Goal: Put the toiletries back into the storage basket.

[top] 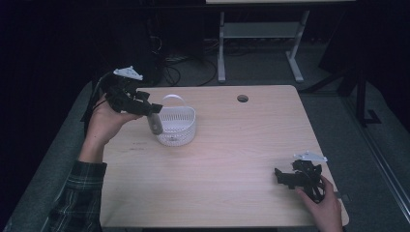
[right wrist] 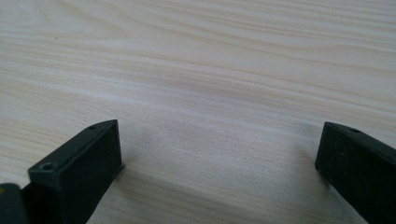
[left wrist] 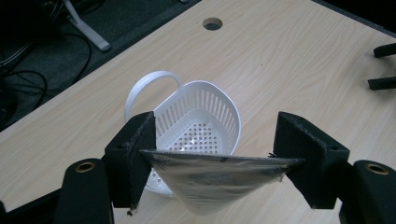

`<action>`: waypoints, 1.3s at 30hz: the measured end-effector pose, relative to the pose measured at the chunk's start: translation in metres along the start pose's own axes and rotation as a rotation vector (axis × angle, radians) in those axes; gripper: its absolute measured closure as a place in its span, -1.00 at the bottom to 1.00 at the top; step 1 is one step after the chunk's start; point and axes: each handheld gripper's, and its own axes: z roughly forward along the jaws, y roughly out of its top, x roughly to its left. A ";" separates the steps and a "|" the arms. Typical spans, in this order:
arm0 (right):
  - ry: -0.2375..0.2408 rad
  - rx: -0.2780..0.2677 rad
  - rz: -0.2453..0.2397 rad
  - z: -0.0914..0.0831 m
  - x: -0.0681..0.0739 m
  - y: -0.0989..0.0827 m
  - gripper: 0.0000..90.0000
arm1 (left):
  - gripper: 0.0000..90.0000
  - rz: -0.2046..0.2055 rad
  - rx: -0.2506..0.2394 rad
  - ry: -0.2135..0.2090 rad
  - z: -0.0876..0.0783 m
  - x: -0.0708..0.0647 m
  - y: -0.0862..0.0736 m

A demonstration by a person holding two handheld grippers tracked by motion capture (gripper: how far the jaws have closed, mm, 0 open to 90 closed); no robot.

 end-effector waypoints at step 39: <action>-0.001 0.000 0.001 0.000 0.000 0.000 -1.00 | -0.34 -0.028 -0.001 0.046 0.048 0.026 -0.006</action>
